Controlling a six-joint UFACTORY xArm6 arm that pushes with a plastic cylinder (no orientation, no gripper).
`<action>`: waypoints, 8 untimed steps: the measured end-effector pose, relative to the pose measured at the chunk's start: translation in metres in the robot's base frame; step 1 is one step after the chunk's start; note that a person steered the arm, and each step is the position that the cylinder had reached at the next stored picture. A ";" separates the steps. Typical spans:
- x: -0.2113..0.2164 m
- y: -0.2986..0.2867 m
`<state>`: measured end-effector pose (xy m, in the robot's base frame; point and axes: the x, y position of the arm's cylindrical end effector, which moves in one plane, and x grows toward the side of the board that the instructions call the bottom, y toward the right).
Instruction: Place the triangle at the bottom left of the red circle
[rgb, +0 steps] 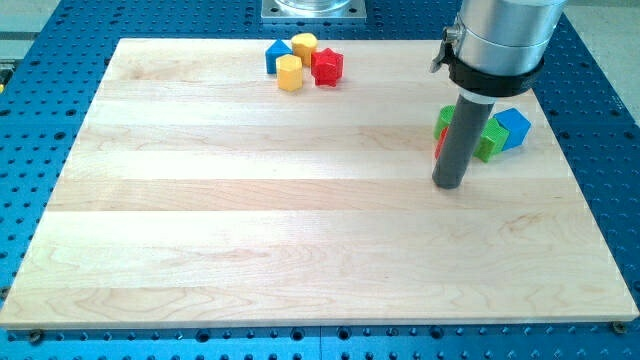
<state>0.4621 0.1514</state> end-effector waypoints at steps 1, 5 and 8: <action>0.000 -0.001; -0.046 -0.307; -0.253 -0.347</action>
<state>0.2091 -0.1961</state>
